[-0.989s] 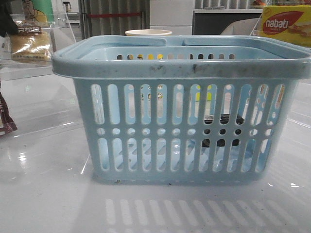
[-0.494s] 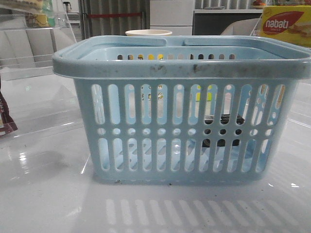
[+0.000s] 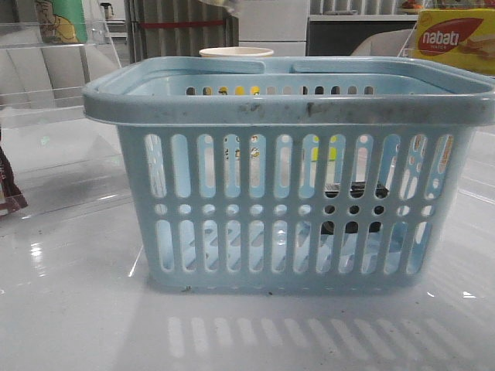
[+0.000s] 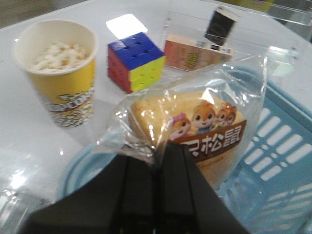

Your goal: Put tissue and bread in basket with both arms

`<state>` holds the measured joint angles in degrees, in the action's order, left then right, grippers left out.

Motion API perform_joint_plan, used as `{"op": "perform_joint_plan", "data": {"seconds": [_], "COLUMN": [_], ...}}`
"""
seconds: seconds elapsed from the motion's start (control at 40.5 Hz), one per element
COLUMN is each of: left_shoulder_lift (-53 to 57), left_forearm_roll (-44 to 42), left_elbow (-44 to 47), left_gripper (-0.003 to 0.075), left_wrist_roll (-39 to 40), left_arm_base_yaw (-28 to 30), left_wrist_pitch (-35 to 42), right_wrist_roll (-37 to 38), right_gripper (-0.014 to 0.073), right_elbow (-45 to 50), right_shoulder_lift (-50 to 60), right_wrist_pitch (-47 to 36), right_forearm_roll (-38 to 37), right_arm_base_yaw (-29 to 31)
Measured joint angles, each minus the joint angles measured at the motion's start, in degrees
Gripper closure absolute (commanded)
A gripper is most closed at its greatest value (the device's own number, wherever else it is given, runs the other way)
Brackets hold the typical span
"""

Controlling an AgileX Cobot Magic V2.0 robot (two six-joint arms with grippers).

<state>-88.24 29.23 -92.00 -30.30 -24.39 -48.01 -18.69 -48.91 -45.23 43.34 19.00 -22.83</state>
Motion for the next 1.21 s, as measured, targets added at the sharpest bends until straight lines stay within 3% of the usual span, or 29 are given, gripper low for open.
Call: {"op": "perform_joint_plan", "data": {"seconds": [0.247,0.396,0.47,0.618,0.667,1.014,1.211], "left_shoulder_lift": [0.0,-1.8,-3.2,-5.5,-5.5,2.3,14.5], "left_forearm_roll": [-0.9,-3.0,-3.6,-3.8,-3.9,-4.5,-5.9], "left_elbow": [0.0,0.0,0.0,0.0,0.0,1.1,10.3], "left_gripper": [0.0620,0.0557,0.0469,0.0211,0.0168,0.0172,0.0172], "left_wrist_roll": [-0.8,-0.9,-0.9,-0.9,-0.9,1.1,2.3], "left_arm_base_yaw": [-5.8,-5.8,-5.8,-5.8,-5.8,-6.9,-7.7], "left_wrist_pitch": [-0.3,-0.4,-0.4,-0.3,-0.3,-4.1,-4.2], "right_wrist_roll": [0.0,0.0,0.0,0.0,0.0,0.0,0.0], "right_gripper": [0.0116,0.0116,0.0116,0.0116,0.0116,0.0116,0.0116], "right_elbow": [0.0,0.0,0.0,0.0,0.0,0.0,0.0], "right_shoulder_lift": [0.0,0.0,0.0,0.0,0.0,0.0,0.0], "right_wrist_pitch": [0.0,0.0,0.0,0.0,0.0,0.0,0.0], "right_forearm_roll": [0.0,0.0,0.0,0.0,0.0,0.0,0.0], "right_arm_base_yaw": [0.0,0.0,0.0,0.0,0.0,0.0,0.0]}}
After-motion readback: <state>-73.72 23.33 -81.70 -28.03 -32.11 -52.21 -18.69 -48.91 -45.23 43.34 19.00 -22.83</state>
